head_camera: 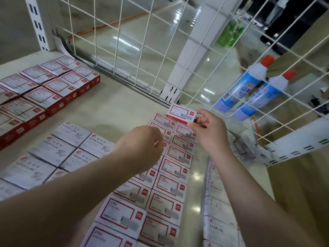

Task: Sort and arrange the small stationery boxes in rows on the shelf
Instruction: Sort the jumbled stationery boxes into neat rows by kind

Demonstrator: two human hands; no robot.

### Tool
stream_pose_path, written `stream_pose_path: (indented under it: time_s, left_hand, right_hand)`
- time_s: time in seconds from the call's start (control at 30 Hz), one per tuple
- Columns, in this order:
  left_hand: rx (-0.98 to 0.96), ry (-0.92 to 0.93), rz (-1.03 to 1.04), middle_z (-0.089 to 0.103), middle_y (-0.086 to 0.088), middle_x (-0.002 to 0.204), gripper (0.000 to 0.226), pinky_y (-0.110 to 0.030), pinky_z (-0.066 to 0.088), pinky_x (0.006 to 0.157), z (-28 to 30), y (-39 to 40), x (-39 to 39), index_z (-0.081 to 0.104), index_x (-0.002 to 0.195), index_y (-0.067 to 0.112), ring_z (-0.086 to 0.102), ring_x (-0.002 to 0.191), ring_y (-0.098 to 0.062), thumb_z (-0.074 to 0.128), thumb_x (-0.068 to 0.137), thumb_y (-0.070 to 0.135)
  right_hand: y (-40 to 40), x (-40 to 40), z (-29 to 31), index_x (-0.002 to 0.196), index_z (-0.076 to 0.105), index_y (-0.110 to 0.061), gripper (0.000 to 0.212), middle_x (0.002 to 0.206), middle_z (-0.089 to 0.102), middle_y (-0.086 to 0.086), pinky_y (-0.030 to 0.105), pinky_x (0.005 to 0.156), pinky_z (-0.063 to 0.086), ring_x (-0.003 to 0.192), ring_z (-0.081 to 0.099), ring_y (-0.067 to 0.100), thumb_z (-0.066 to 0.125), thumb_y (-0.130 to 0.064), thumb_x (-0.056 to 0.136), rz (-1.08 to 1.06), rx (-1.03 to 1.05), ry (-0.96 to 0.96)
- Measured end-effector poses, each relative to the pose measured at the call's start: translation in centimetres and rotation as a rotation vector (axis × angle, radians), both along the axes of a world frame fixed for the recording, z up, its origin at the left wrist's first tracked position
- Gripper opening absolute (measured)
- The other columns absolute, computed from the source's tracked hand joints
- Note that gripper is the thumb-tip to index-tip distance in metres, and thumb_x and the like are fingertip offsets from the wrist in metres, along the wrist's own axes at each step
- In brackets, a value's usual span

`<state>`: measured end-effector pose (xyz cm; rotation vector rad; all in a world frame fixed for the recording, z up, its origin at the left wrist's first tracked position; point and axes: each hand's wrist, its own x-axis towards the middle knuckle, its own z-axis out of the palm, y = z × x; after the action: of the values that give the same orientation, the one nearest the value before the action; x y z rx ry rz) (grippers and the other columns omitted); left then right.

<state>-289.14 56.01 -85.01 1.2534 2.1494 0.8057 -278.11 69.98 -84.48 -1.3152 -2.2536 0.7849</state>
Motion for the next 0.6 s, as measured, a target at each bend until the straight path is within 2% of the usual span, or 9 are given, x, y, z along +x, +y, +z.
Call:
stream_pose_path:
  time_s: [0.1, 0.2, 0.27, 0.3, 0.37, 0.43, 0.5, 0.53, 0.6]
  left_hand:
    - [-0.028, -0.031, 0.030, 0.060, 0.005, 0.093, 0.020, -0.017, 0.046, 0.061, 0.2, -0.9, 0.4, 0.059, 0.106, 0.021, 0.054, 0.075, -0.007, 0.042, 0.096, 0.024]
    - [-0.029, -0.113, 0.073, 0.058, 0.007, 0.085, 0.021, -0.017, 0.046, 0.058, 0.0, -1.6, 0.7, 0.060, 0.107, 0.020, 0.054, 0.071, -0.007, 0.043, 0.096, 0.026]
    - [-0.005, -0.177, 0.096, 0.059, 0.005, 0.085, 0.026, -0.016, 0.042, 0.054, 0.1, -1.9, 0.9, 0.059, 0.116, 0.016, 0.051, 0.065, -0.004, 0.043, 0.097, 0.025]
    - [0.010, -0.205, 0.103, 0.062, 0.003, 0.095, 0.030, -0.016, 0.042, 0.057, 0.1, -2.1, 0.9, 0.056, 0.122, 0.016, 0.052, 0.068, -0.003, 0.043, 0.097, 0.025]
    - [0.025, -0.251, 0.105, 0.061, 0.003, 0.118, 0.035, -0.020, 0.046, 0.077, 0.0, -2.6, 0.9, 0.051, 0.129, 0.021, 0.057, 0.085, -0.006, 0.044, 0.096, 0.029]
    - [0.025, -0.274, 0.066, 0.065, 0.007, 0.110, 0.033, -0.029, 0.053, 0.082, -0.4, -2.9, 1.1, 0.054, 0.124, 0.027, 0.064, 0.088, -0.014, 0.044, 0.094, 0.037]
    - [0.051, -0.298, 0.037, 0.066, 0.008, 0.081, 0.025, -0.025, 0.056, 0.061, -0.7, -3.3, 1.4, 0.060, 0.111, 0.027, 0.064, 0.065, -0.011, 0.046, 0.093, 0.038]
    - [0.075, -0.318, 0.035, 0.061, 0.007, 0.068, 0.021, -0.018, 0.049, 0.051, -0.7, -3.4, 1.6, 0.060, 0.108, 0.026, 0.055, 0.053, -0.008, 0.048, 0.093, 0.034]
    - [0.117, -0.348, 0.035, 0.052, 0.004, 0.060, 0.023, -0.012, 0.038, 0.043, -0.8, -3.7, 2.0, 0.058, 0.116, 0.022, 0.042, 0.047, -0.006, 0.051, 0.094, 0.024]
  right_hand:
    - [-1.5, 2.1, 0.5, 0.121, 0.058, -0.024, 0.037, 0.101, 0.064, -0.008, 0.005, 0.059, 0.038, 0.081, 0.055, -0.004, 0.066, -0.018, 0.085, 0.002, 0.000, -0.010]
    - [-3.4, 3.9, 0.7, 0.120, 0.058, -0.026, 0.038, 0.096, 0.061, -0.013, 0.005, 0.063, 0.038, 0.084, 0.053, -0.007, 0.067, -0.020, 0.084, 0.009, -0.037, 0.013]
    - [-4.7, 5.0, 0.6, 0.121, 0.059, -0.029, 0.040, 0.099, 0.062, -0.014, 0.007, 0.069, 0.042, 0.088, 0.056, -0.006, 0.068, -0.020, 0.083, 0.035, -0.048, 0.027]
    - [-5.3, 5.4, 0.6, 0.121, 0.059, -0.031, 0.041, 0.102, 0.063, -0.013, 0.007, 0.072, 0.044, 0.089, 0.056, -0.005, 0.068, -0.021, 0.082, 0.043, -0.058, 0.039]
    - [-6.3, 6.2, 0.4, 0.120, 0.060, -0.032, 0.041, 0.104, 0.064, -0.012, 0.009, 0.078, 0.046, 0.092, 0.057, -0.005, 0.069, -0.022, 0.081, 0.063, -0.082, 0.071]
    - [-7.1, 6.7, 0.3, 0.120, 0.060, -0.034, 0.041, 0.105, 0.065, -0.011, 0.020, 0.085, 0.049, 0.095, 0.059, 0.000, 0.070, -0.023, 0.081, 0.082, -0.106, 0.091]
    - [-7.6, 7.0, 0.2, 0.119, 0.060, -0.035, 0.043, 0.106, 0.065, -0.010, 0.019, 0.083, 0.048, 0.094, 0.059, 0.002, 0.070, -0.021, 0.080, 0.090, -0.127, 0.111]
    - [-7.8, 7.0, 0.2, 0.119, 0.060, -0.036, 0.043, 0.105, 0.065, -0.010, 0.015, 0.080, 0.046, 0.092, 0.058, 0.000, 0.070, -0.019, 0.080, 0.090, -0.132, 0.122]
    - [-8.1, 7.2, 0.2, 0.119, 0.060, -0.037, 0.044, 0.107, 0.064, -0.010, 0.012, 0.080, 0.044, 0.093, 0.057, -0.001, 0.070, -0.017, 0.081, 0.088, -0.149, 0.128]
